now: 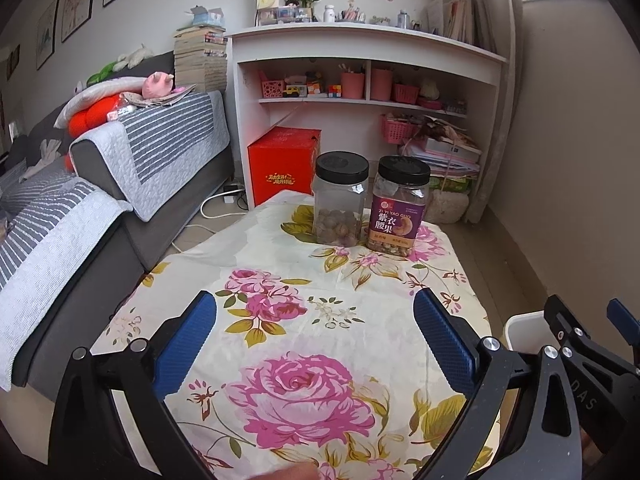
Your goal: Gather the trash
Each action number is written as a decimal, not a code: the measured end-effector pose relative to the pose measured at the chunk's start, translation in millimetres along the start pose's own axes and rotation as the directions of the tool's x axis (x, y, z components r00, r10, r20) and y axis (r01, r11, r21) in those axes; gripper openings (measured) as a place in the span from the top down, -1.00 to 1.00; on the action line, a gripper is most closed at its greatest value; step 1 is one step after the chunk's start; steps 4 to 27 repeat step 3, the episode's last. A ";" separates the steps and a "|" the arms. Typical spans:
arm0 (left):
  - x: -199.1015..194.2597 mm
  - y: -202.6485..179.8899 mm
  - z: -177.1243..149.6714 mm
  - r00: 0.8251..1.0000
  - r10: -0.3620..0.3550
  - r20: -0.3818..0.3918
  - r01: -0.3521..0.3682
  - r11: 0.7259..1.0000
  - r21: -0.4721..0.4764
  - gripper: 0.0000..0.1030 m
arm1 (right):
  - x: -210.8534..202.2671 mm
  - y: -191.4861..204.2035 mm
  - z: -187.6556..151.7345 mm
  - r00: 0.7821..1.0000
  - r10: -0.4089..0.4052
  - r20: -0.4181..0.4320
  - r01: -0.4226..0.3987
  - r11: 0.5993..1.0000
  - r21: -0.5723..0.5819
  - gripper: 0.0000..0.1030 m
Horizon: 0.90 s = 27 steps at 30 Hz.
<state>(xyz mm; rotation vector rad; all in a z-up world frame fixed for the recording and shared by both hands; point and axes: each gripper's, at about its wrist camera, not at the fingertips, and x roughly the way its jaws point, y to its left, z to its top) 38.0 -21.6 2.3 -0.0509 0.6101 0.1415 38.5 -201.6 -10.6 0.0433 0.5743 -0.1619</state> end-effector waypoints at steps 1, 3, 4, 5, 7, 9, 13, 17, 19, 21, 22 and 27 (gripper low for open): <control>0.3 -0.2 -0.2 1.000 0.003 -0.002 -0.003 1.000 0.000 -0.86 | -0.5 -0.1 0.2 1.000 -0.002 0.003 0.002 1.000 -0.002 -0.87; 0.6 -1.1 -0.5 1.000 0.009 -0.003 -0.009 1.000 0.002 -0.86 | -1.3 -0.1 1.1 1.000 -0.004 0.008 0.004 1.000 -0.005 -0.86; 0.6 -1.1 -0.5 1.000 0.009 -0.003 -0.009 1.000 0.002 -0.86 | -1.3 -0.1 1.1 1.000 -0.004 0.008 0.004 1.000 -0.005 -0.86; 0.6 -1.1 -0.5 1.000 0.009 -0.003 -0.009 1.000 0.002 -0.86 | -1.3 -0.1 1.1 1.000 -0.004 0.008 0.004 1.000 -0.005 -0.86; 0.6 -1.1 -0.5 1.000 0.009 -0.003 -0.009 1.000 0.002 -0.86 | -1.3 -0.1 1.1 1.000 -0.004 0.008 0.004 1.000 -0.005 -0.86; 0.6 -1.1 -0.5 1.000 0.009 -0.003 -0.009 1.000 0.002 -0.86 | -1.3 -0.1 1.1 1.000 -0.004 0.008 0.004 1.000 -0.005 -0.86; 0.6 -1.1 -0.5 1.000 0.009 -0.003 -0.009 1.000 0.002 -0.86 | -1.3 -0.1 1.1 1.000 -0.004 0.008 0.004 1.000 -0.005 -0.86; 0.6 -1.1 -0.5 1.000 0.009 -0.003 -0.009 1.000 0.002 -0.86 | -1.3 -0.1 1.1 1.000 -0.004 0.008 0.004 1.000 -0.005 -0.86; 0.6 -1.1 -0.5 1.000 0.009 -0.003 -0.009 1.000 0.002 -0.86 | -1.3 -0.1 1.1 1.000 -0.004 0.008 0.004 1.000 -0.005 -0.86; 0.6 -1.1 -0.5 1.000 0.009 -0.003 -0.009 1.000 0.002 -0.86 | -1.3 -0.1 1.1 1.000 -0.004 0.008 0.004 1.000 -0.005 -0.86; 0.6 -1.1 -0.5 1.000 0.009 -0.003 -0.009 1.000 0.002 -0.86 | -1.3 -0.1 1.1 1.000 -0.004 0.008 0.004 1.000 -0.005 -0.86; 0.6 -1.1 -0.5 1.000 0.009 -0.003 -0.009 1.000 0.002 -0.86 | -1.3 -0.1 1.1 1.000 -0.004 0.008 0.004 1.000 -0.005 -0.86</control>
